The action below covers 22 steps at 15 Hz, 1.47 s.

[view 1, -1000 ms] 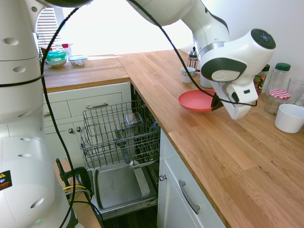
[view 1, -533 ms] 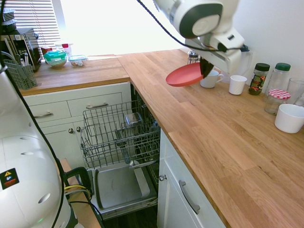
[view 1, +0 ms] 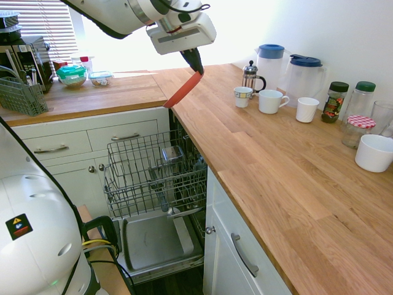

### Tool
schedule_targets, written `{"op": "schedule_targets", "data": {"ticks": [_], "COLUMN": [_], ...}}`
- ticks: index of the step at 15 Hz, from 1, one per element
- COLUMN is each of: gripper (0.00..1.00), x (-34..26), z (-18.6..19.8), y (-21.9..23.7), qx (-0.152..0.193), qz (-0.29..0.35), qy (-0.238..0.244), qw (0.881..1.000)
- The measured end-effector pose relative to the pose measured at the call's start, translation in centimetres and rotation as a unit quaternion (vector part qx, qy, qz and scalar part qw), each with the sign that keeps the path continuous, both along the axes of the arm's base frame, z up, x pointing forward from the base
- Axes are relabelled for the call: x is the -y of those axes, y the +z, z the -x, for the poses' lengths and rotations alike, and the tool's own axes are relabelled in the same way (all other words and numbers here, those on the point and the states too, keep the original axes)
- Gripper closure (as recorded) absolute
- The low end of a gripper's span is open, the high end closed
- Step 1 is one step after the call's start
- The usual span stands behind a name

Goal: Put the plate in the dishwasher

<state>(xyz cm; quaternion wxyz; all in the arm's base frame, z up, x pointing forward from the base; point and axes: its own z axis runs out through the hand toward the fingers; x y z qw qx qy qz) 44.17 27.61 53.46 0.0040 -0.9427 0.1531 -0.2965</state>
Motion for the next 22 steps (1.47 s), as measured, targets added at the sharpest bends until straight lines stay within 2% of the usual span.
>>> {"op": "schedule_targets", "data": {"ticks": [3,5,7,9,12,16,19,22], "gripper": [1.00,1.00,1.00,1.00,1.00,1.00,1.00,1.00], "x": [-3.6,-3.7,-5.4,-9.3,-15.2,-22.1,-25.5,-26.5], "z": [2.2,1.9,1.7,2.9,5.0,6.6,9.2,10.8], "y": [-1.5,-1.2,-0.9,-1.3,-2.3,-3.6,-4.3,-5.1], "qx": [-0.004,0.003,0.024,0.053,0.094,0.153,0.190,0.215], "qz": [0.043,0.061,0.103,0.149,0.228,0.327,0.371,0.392], "qy": [0.026,0.031,0.059,0.102,0.170,0.231,0.275,0.303], "qw": [0.999,0.998,0.993,0.982,0.954,0.904,0.866,0.842]}}
